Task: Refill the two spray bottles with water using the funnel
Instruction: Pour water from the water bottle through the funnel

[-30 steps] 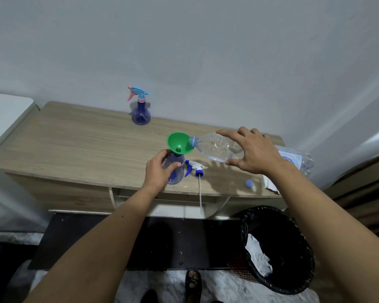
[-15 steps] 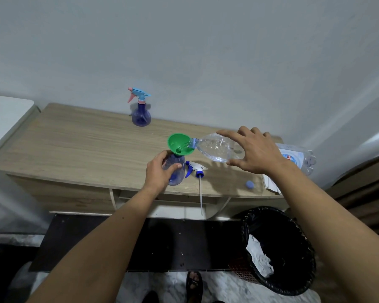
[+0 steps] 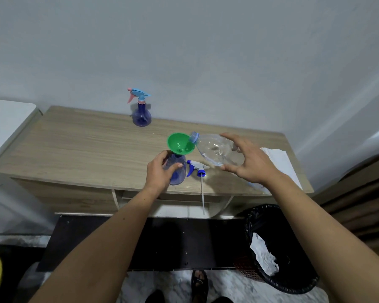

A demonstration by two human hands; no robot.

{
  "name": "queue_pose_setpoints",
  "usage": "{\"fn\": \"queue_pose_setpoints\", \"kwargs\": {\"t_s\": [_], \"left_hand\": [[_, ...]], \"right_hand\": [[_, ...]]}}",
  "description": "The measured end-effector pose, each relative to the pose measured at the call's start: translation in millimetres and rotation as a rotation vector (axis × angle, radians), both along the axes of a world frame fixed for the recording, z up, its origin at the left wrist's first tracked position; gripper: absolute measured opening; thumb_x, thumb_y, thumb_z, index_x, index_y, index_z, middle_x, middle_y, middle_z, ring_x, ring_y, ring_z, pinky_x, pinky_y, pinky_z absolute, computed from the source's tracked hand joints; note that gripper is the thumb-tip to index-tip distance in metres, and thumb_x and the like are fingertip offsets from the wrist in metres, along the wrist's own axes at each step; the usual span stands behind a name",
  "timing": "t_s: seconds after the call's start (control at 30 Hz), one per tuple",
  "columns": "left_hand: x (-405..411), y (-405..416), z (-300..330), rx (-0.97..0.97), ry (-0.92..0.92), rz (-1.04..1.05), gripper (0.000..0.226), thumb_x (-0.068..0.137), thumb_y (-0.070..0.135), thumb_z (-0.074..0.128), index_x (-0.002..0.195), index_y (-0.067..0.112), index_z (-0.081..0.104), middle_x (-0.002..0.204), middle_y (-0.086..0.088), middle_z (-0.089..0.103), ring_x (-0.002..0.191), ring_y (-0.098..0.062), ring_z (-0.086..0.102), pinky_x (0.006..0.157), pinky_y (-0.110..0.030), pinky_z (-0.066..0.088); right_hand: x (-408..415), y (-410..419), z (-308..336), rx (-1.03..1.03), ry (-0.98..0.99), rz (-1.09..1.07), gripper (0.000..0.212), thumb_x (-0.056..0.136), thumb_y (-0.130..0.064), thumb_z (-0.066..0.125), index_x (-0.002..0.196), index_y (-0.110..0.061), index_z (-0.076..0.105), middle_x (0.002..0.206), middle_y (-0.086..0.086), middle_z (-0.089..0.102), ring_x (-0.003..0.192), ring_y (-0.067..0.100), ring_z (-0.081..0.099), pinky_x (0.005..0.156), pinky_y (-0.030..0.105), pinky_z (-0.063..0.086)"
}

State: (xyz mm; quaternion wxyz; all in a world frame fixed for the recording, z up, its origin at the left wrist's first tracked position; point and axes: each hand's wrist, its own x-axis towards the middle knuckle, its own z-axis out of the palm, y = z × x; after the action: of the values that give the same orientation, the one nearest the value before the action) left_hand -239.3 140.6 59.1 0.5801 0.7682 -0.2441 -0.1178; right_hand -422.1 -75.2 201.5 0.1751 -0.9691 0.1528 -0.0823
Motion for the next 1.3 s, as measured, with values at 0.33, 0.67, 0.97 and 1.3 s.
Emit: {"fn": "queue_pose_setpoints", "kwargs": {"t_s": [0.33, 0.67, 0.97, 1.3], "left_hand": [[-1, -1, 4, 0.023, 0.017, 0.009, 0.037, 0.086, 0.015, 0.087, 0.118, 0.018, 0.068, 0.106, 0.007, 0.073, 0.098, -0.001, 0.066, 0.084, -0.010, 0.047], [-3, -1, 4, 0.035, 0.010, 0.026, 0.033, 0.085, 0.010, 0.086, 0.111, 0.019, 0.067, 0.097, 0.010, 0.073, 0.085, 0.006, 0.066, 0.077, -0.011, 0.050], [-2, -4, 0, 0.019, 0.032, 0.029, 0.037, 0.083, 0.009, 0.088, 0.112, 0.018, 0.068, 0.098, 0.002, 0.075, 0.090, -0.016, 0.069, 0.085, -0.031, 0.056], [-6, -5, 2, 0.031, 0.039, 0.062, 0.038, 0.083, 0.006, 0.087, 0.115, 0.016, 0.068, 0.102, -0.004, 0.076, 0.094, -0.020, 0.071, 0.087, -0.036, 0.058]], "right_hand": [[-3, -8, -26, 0.349, -0.204, -0.177, 0.093, 0.075, -0.038, 0.093, 0.144, -0.049, 0.031, 0.116, 0.004, 0.063, 0.106, 0.011, 0.064, 0.092, 0.039, 0.054], [1, -38, -44, 0.486, -0.371, -0.360, 0.091, 0.078, -0.036, 0.091, 0.141, -0.044, 0.025, 0.120, -0.007, 0.068, 0.113, 0.015, 0.064, 0.093, 0.055, 0.057], [8, -66, -52, 0.538, -0.430, -0.381, 0.092, 0.082, -0.028, 0.088, 0.146, -0.041, 0.023, 0.128, -0.005, 0.067, 0.109, 0.007, 0.064, 0.084, 0.034, 0.052], [9, -74, -62, 0.634, -0.470, -0.376, 0.095, 0.083, -0.020, 0.088, 0.154, -0.027, 0.025, 0.126, 0.001, 0.060, 0.096, -0.017, 0.064, 0.081, 0.008, 0.053]]}}
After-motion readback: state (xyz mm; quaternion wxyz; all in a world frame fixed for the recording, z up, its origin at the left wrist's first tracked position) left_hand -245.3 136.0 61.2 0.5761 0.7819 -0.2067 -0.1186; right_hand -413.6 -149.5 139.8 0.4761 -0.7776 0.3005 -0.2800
